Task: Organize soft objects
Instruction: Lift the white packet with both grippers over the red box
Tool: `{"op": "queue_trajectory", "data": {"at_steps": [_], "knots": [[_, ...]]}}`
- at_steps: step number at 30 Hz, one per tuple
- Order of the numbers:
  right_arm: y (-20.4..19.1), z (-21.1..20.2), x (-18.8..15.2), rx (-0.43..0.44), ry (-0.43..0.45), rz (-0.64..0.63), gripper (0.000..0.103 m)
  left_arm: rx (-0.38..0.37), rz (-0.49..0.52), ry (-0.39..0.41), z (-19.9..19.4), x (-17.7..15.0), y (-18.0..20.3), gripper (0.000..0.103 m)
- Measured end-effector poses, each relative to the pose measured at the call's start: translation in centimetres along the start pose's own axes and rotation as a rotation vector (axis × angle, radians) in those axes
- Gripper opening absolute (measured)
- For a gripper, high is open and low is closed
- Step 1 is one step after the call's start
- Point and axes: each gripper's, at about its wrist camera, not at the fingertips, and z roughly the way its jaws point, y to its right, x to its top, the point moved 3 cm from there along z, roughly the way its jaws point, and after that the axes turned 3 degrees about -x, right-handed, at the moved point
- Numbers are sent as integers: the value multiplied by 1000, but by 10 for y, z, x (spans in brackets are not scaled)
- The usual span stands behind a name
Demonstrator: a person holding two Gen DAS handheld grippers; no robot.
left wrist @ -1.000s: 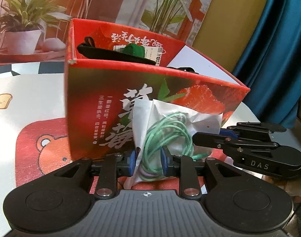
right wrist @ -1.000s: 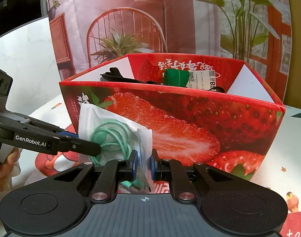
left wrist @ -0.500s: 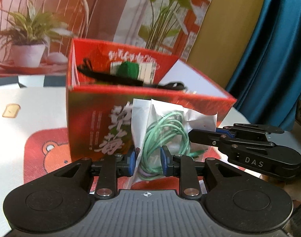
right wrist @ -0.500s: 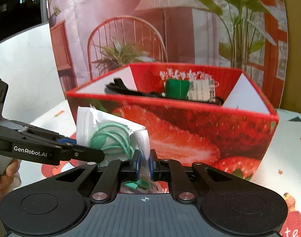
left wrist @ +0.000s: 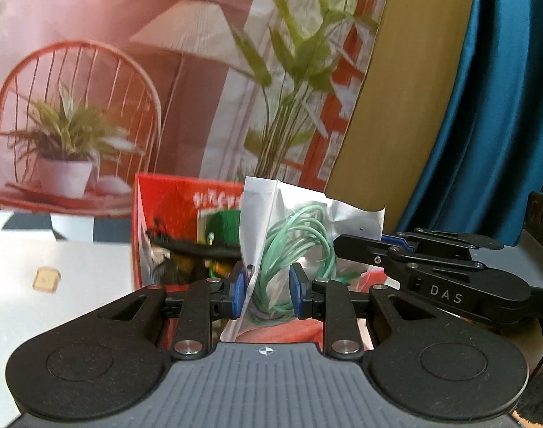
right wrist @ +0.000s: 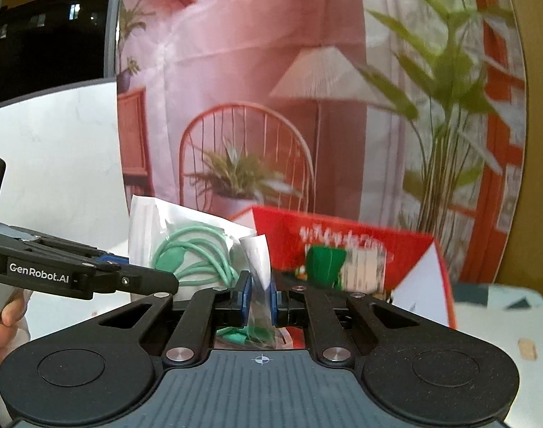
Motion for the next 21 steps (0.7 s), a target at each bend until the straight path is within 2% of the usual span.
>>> {"op": "queue_trajectory", "data": {"at_steps": [11,15,21], "knots": [[9,24,41,-7,59,-65,10,53,21,47,16,38,-5,27],[14,44,44,-28,53,-98,11,71,38,15,33,44,-14,27],[27,72,42,-41,-4,-90,10,70,-6,-61,66,44,-29,27]]}}
